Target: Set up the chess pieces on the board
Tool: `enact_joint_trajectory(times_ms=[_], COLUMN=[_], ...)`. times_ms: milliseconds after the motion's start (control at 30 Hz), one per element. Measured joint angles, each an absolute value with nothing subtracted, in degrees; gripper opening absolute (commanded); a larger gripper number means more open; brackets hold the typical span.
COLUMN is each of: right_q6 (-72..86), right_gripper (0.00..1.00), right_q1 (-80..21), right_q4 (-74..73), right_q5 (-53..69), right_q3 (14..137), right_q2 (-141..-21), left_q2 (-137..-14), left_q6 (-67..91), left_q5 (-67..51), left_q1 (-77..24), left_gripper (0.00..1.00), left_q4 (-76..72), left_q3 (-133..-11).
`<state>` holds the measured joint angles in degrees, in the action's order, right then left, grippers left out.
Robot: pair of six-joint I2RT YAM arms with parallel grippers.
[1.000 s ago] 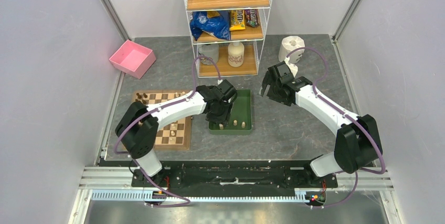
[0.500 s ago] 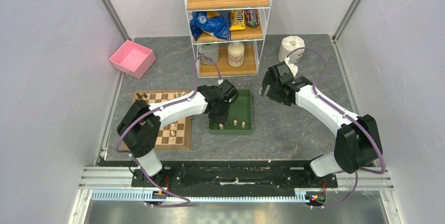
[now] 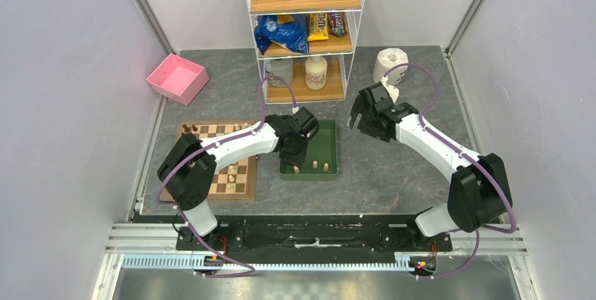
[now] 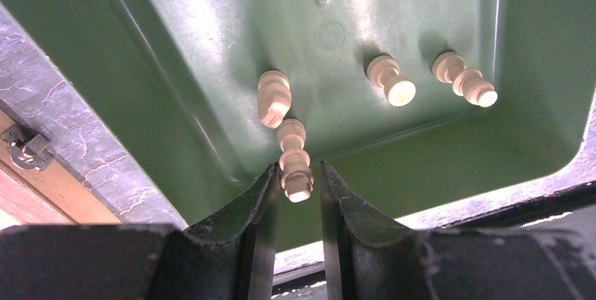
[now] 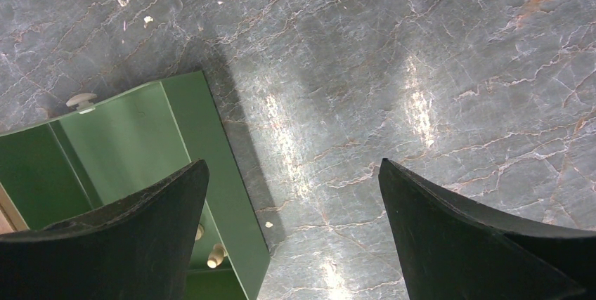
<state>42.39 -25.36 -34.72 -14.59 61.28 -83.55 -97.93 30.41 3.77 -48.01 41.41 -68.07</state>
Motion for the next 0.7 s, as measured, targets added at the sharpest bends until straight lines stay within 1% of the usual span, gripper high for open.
enact_joint_trajectory(times_ms=[133,200,500,700], right_q6=[42.39,42.39,42.39,42.39], right_gripper=[0.99,0.99,0.99,0.99], right_q1=[-25.36,-25.36,-25.36,-25.36], right_q4=[-34.72,-34.72,-34.72,-34.72], right_q5=[-14.59,-14.59,-14.59,-14.59], right_q3=[61.28,61.28,61.28,61.28], right_q2=[-83.55,-83.55,-83.55,-83.55], left_q2=[-98.19,-98.50,-98.85,-98.39], left_q6=[30.39,30.39,30.39,30.30], left_q5=[3.42,3.25,2.87,2.66], left_q1=[-48.01,-48.01,-48.01,-48.01], left_gripper=[0.33,0.31,0.11,0.08], left_q4=[41.41,41.41,41.45,44.01], left_q3=[-68.07,-68.07,-68.07,-69.69])
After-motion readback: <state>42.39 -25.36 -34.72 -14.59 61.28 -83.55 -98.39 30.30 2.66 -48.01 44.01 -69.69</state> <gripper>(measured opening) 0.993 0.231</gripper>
